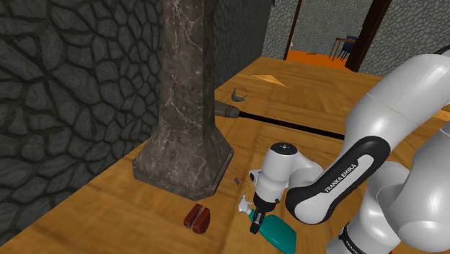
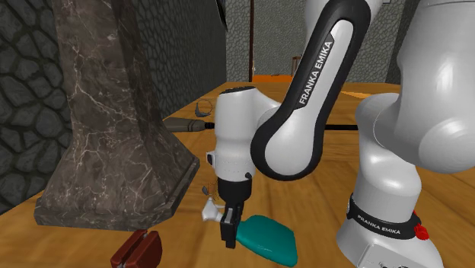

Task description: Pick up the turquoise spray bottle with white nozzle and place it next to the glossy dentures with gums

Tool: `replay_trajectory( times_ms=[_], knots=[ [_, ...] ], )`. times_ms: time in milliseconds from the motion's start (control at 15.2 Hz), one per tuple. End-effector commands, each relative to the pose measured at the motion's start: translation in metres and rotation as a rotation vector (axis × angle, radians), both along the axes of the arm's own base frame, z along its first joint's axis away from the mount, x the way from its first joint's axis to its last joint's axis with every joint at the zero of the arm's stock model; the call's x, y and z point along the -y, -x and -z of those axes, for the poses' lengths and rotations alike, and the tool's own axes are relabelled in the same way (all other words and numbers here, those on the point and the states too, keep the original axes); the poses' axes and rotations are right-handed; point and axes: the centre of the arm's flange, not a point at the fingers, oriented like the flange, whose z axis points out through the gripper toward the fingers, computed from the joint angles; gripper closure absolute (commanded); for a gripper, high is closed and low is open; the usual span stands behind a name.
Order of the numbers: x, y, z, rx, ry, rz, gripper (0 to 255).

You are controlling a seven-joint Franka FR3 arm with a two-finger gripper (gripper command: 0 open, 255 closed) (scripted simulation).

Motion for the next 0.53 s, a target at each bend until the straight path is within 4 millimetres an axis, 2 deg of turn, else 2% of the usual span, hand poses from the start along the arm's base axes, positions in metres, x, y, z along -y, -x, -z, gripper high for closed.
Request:
replay_trajectory(
  times_ms=[0, 198, 462],
  knots=[
    [0.0, 0.0, 0.011, 0.001, 0.0, 0.0, 255],
    [0.0, 0.0, 0.03, 0.001, 0.0, 0.0, 255],
    [0.0, 0.0, 0.03, 0.001, 0.0, 0.0, 255]
  ],
)
